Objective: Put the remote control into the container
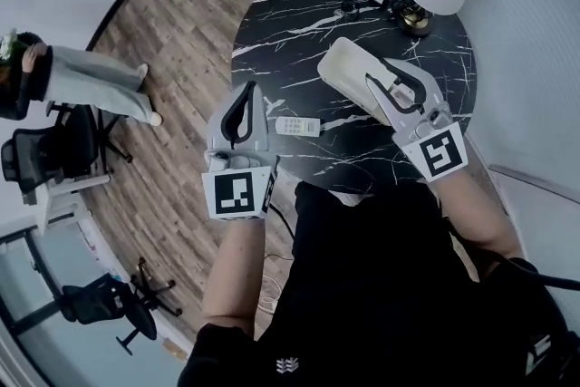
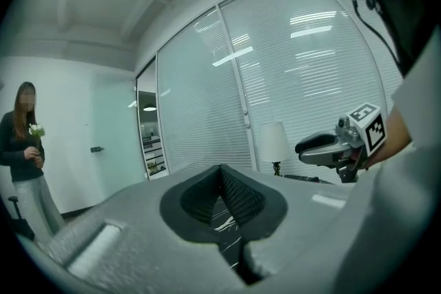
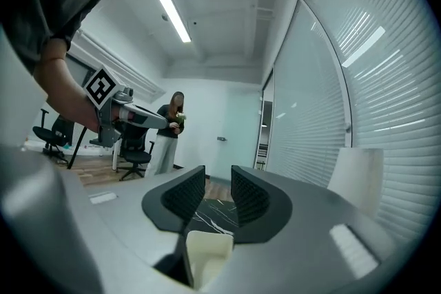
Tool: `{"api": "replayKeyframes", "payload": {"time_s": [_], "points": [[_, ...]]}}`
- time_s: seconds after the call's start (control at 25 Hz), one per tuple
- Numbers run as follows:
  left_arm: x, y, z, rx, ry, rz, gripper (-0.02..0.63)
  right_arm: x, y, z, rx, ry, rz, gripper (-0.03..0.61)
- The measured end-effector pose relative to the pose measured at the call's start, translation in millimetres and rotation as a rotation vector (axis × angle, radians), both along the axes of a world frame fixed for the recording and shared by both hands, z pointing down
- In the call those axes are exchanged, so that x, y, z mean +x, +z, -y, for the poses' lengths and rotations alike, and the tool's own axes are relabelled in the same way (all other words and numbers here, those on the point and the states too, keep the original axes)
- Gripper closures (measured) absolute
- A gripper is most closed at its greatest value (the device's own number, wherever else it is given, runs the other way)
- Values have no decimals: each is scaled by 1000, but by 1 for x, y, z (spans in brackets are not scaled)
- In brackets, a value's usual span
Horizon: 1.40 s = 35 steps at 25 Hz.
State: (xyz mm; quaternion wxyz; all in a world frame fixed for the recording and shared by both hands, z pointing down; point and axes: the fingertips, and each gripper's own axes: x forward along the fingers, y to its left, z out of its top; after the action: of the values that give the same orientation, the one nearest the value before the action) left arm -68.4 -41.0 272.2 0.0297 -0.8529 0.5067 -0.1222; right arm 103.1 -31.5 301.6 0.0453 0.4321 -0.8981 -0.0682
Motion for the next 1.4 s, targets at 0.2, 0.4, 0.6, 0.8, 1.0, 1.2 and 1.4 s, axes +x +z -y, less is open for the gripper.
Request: {"api": "replayKeyframes", "payload": {"time_s": [0.2,0.4,0.6,0.8,1.0,1.2,1.4], "points": [[-1,0,9,24,163,-26,614,-21,8,4,-46,107,-8,468],[-24,13,24,-19,289,-49,614,-50,12,11,-70,214,-3,474],[-40,33,31,-52,410,-57,614,-70,21,9,-100,335,7,492],[-43,46,30,-81,522,-73,614,-82,34,-9,-147,432,17,492],[-42,67,27,-85,639,-31,614,-83,45,-30,-209,530,35,492],[-37,104,8,-186,771,-6,614,-89,47,-42,-225,553,44,492],[-44,140,-15,-245,815,72,614,-99,51,-48,-223,539,42,492]]}}
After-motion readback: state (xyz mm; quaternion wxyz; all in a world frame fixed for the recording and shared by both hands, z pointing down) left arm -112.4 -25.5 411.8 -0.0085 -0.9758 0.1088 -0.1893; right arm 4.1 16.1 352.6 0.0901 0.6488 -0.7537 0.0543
